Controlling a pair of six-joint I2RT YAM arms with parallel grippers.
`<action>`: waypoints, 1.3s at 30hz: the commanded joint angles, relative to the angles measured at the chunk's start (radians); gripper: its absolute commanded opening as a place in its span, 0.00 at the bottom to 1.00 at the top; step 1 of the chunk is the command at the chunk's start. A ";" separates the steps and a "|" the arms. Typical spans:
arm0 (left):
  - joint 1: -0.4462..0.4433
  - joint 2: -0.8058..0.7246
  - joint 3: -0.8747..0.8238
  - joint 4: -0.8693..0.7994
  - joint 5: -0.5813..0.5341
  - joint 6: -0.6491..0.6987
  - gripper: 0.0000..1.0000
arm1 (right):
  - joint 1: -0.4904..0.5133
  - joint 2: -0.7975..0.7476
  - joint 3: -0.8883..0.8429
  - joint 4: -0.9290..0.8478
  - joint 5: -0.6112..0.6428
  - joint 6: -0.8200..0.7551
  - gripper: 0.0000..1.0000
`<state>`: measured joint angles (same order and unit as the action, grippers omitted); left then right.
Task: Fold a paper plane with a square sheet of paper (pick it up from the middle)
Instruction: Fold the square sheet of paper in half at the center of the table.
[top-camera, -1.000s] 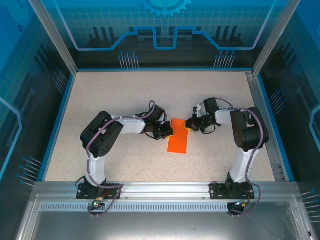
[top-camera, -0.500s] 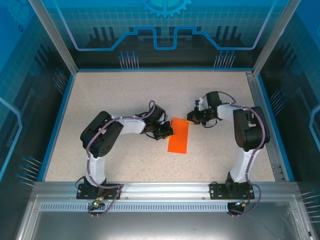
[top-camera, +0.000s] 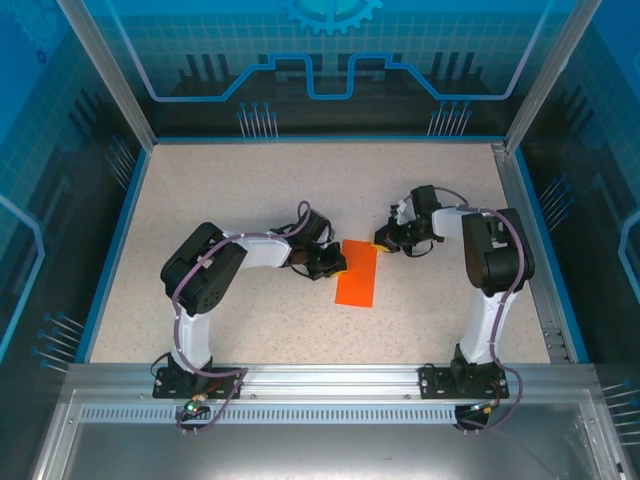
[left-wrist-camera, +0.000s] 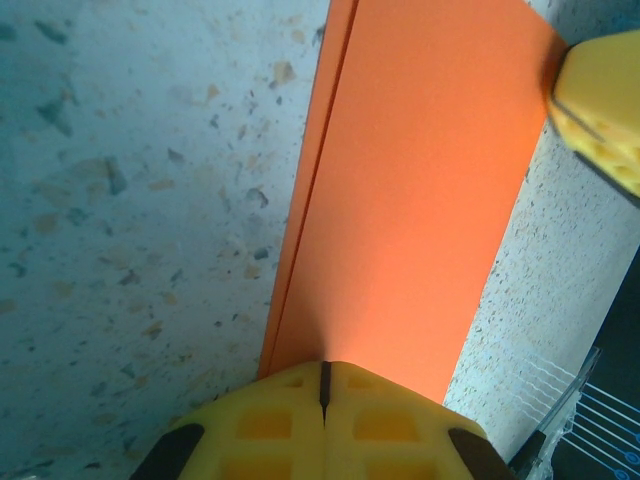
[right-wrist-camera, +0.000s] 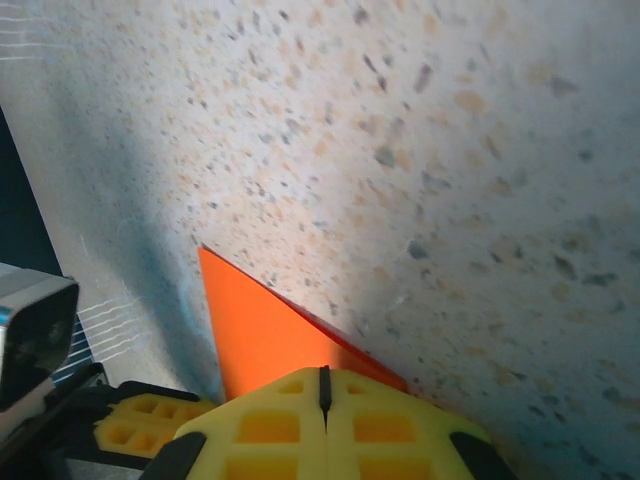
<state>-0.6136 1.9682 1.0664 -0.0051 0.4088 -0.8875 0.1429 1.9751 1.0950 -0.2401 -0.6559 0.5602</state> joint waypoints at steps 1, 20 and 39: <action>-0.012 0.043 -0.032 -0.116 -0.050 0.013 0.00 | -0.021 -0.023 0.043 -0.030 -0.024 -0.002 0.00; -0.018 0.042 -0.022 -0.136 -0.059 0.019 0.00 | -0.036 0.010 -0.023 0.059 -0.043 0.041 0.00; -0.020 0.046 -0.034 -0.120 -0.056 0.009 0.00 | -0.028 0.062 0.026 -0.031 0.000 0.020 0.00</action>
<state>-0.6144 1.9682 1.0664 -0.0051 0.4084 -0.8875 0.1219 2.0071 1.1038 -0.2329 -0.6693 0.5919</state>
